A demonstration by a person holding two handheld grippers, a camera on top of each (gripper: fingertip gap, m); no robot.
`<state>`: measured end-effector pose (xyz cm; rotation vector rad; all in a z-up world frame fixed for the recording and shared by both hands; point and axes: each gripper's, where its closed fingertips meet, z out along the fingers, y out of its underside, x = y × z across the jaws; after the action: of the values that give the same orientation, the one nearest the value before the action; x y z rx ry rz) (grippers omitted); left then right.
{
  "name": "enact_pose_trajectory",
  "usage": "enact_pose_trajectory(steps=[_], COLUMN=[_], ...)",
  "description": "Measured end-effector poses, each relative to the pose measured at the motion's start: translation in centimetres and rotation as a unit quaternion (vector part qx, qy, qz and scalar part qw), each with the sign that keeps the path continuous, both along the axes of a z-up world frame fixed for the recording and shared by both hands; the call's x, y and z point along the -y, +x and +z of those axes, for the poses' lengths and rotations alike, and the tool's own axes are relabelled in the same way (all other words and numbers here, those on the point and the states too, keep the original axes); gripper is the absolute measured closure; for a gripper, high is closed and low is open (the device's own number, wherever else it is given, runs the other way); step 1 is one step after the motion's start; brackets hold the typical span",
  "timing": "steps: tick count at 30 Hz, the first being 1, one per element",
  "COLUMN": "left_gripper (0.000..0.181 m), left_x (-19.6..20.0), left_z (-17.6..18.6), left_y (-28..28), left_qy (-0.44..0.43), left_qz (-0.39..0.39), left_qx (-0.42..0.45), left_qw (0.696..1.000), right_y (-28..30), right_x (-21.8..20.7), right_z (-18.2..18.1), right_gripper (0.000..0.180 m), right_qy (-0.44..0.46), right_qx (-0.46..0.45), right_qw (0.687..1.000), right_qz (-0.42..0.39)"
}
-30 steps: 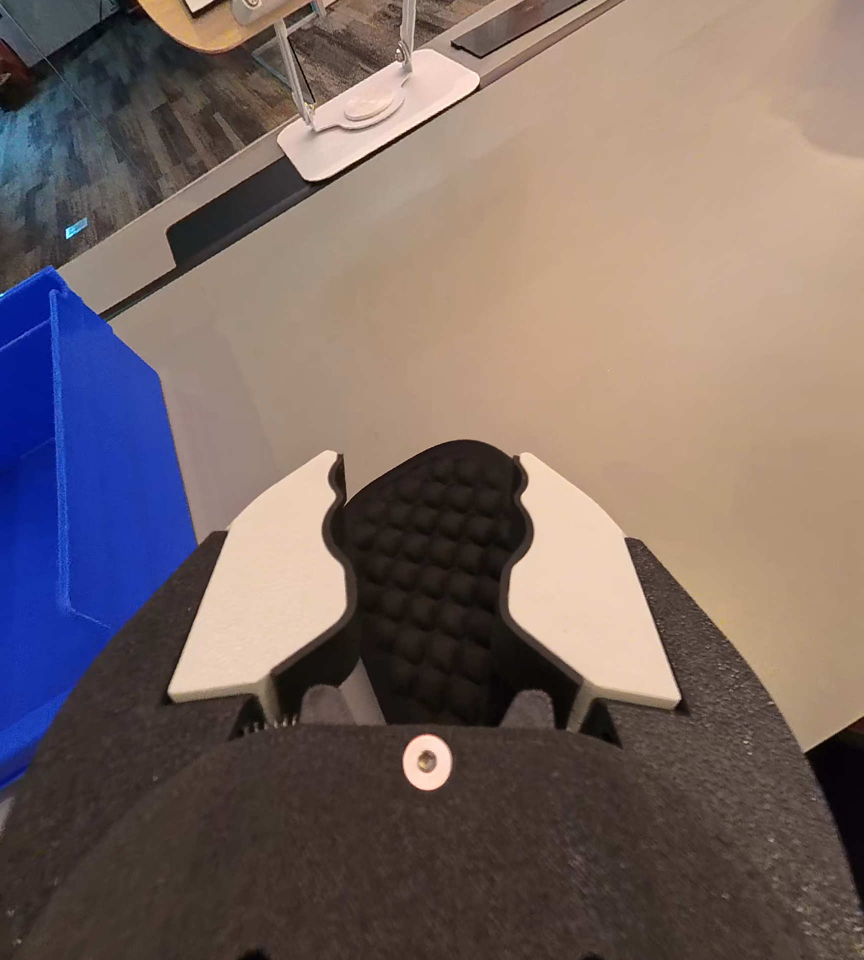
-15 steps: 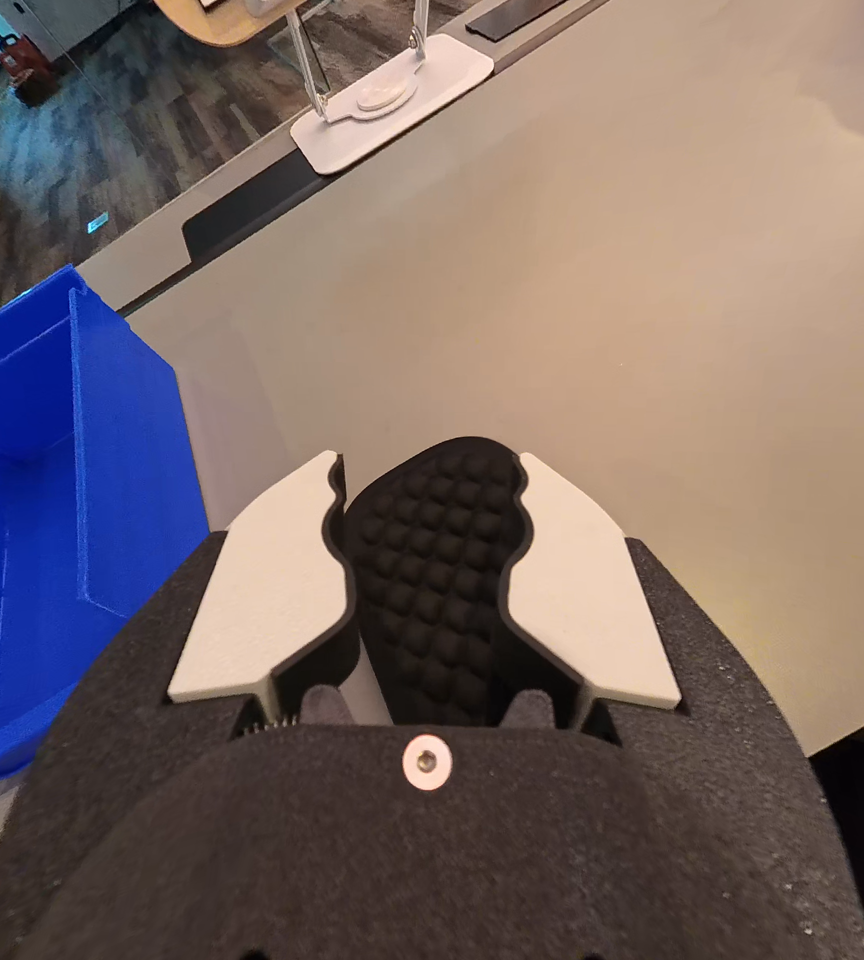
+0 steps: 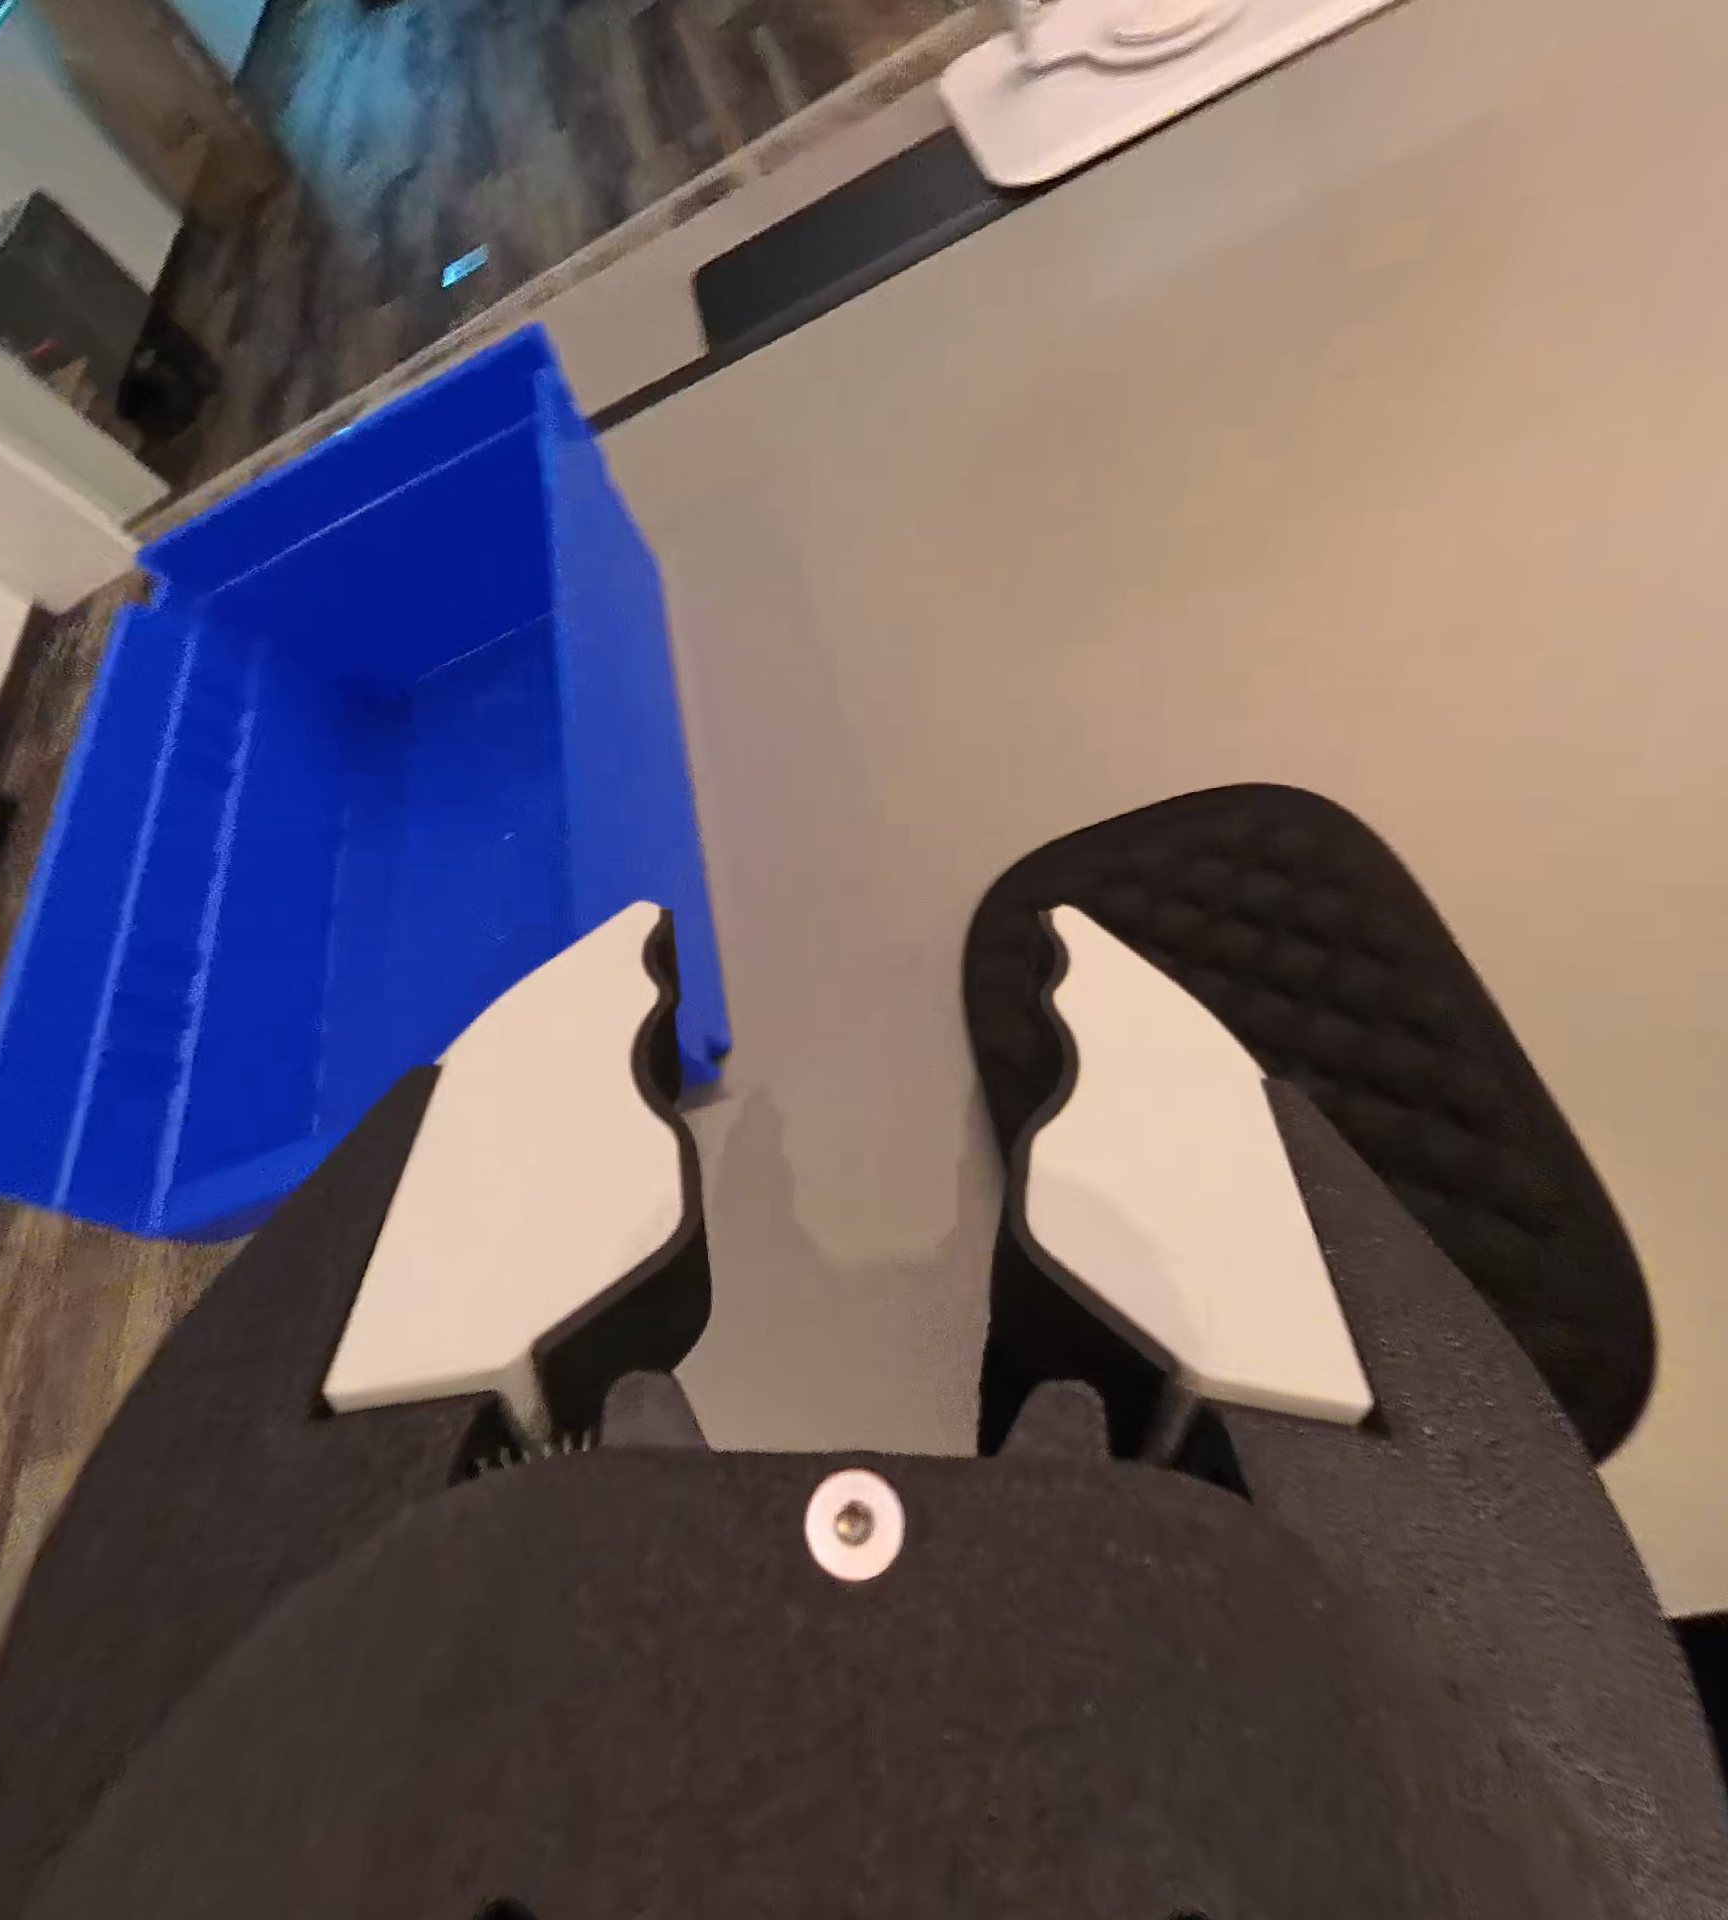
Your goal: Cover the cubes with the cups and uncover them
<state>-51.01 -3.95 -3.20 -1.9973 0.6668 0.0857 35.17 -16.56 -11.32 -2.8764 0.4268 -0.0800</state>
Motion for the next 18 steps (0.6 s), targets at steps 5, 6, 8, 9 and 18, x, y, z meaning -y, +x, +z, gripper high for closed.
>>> enact_pose_trajectory(steps=[5,6,8,9,18], left_gripper=[0.099,0.098,0.098,0.098,0.133], left_x=[-1.4,-1.8,-2.9,-3.4,-7.9], left_z=[0.0,-0.4,-1.0,-1.2,-4.5], left_y=[-3.7,-4.1,-4.5,-4.5,-4.3], left_qy=[-0.028,-0.036,-0.05,-0.055,-0.117], left_qz=[0.076,0.083,0.092,0.094,0.119], left_qx=[0.026,0.028,0.05,0.069,0.162], left_qw=[0.996,0.995,0.993,0.992,0.973], right_y=[-0.3,-0.5,-0.8,-0.9,-1.4], right_x=[0.5,0.5,0.3,0.3,0.5], right_z=[-0.8,-0.8,-0.8,-0.8,-0.8], right_gripper=[0.168,0.17,0.173,0.173,0.174], right_qy=[-0.039,-0.035,-0.02,-0.015,-0.007], right_qx=[-0.019,-0.032,-0.062,-0.063,-0.062], right_qw=[0.999,0.999,0.998,0.998,0.998], right_qz=[0.004,-0.001,-0.012,-0.009,-0.002])
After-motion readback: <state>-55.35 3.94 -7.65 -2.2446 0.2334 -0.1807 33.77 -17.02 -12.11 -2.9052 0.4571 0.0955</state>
